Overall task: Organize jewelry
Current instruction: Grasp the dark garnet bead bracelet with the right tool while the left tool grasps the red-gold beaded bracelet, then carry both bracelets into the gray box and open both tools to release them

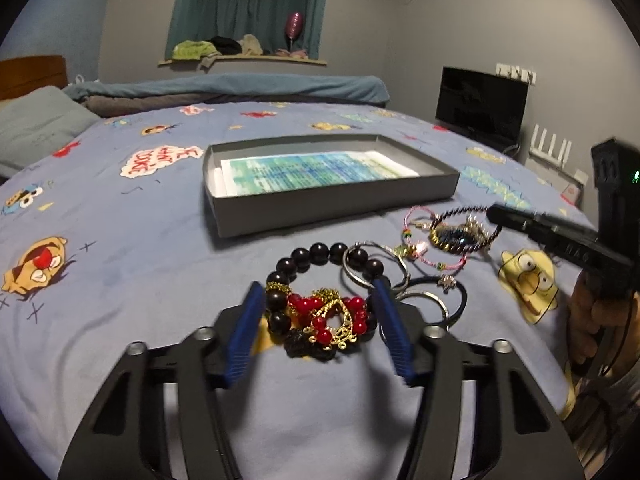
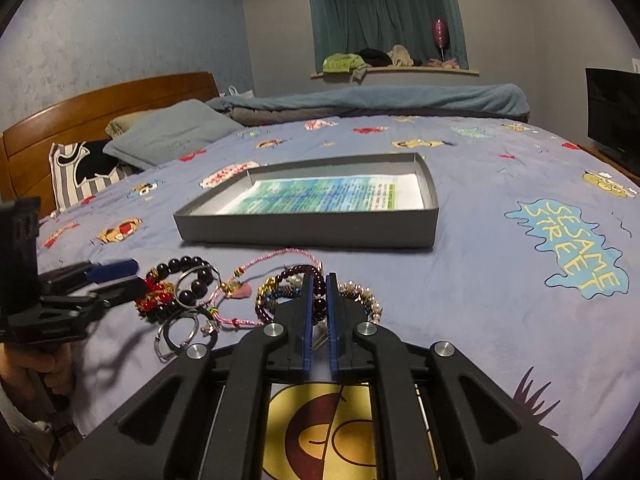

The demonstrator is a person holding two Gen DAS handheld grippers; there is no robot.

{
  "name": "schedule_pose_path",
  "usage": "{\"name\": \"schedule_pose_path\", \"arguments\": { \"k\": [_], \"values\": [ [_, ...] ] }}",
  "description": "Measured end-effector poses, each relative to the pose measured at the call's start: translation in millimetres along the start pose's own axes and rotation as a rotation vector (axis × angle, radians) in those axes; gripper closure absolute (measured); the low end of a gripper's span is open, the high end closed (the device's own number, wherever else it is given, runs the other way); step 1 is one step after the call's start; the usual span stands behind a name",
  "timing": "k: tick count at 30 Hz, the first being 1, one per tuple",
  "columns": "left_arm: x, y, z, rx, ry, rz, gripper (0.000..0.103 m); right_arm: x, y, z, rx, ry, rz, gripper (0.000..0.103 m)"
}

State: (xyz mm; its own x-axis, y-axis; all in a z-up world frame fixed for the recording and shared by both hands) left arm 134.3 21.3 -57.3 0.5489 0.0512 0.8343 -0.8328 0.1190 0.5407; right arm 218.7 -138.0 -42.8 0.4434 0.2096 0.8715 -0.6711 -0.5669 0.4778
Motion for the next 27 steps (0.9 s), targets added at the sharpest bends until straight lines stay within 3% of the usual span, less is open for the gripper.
{"name": "schedule_pose_path", "arguments": {
  "k": [2,5,6,27],
  "values": [
    [-4,-3,0,0.025,-0.018,-0.017,0.061,2,2,0,0.000,-0.005,0.008,0.097],
    [-6,-4,-5,0.064,-0.028,-0.029,0.082,5,5,0,0.006,-0.005,0.020,0.097],
    [-8,-4,-9,0.082,-0.022,-0.034,0.094,5,6,-1,0.008,-0.002,0.025,0.097],
    [49,47,-21,0.032,0.040,0.228,0.094,43,26,8,0.025,-0.027,0.156,0.097]
  ]
}}
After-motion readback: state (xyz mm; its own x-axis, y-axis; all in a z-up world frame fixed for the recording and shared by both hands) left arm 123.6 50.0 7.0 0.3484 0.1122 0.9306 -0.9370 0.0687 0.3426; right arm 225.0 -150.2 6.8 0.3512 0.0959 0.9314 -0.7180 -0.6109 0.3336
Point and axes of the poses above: each gripper's, at about its wrist camera, not at the fingertips, and y roughly against the way its jaws point, z to its right, x to its top, the point moved 10 cm from there along -y, roughly the way its jaws point, and after that the axes turned 1 degree about y, right-handed, at the moved point
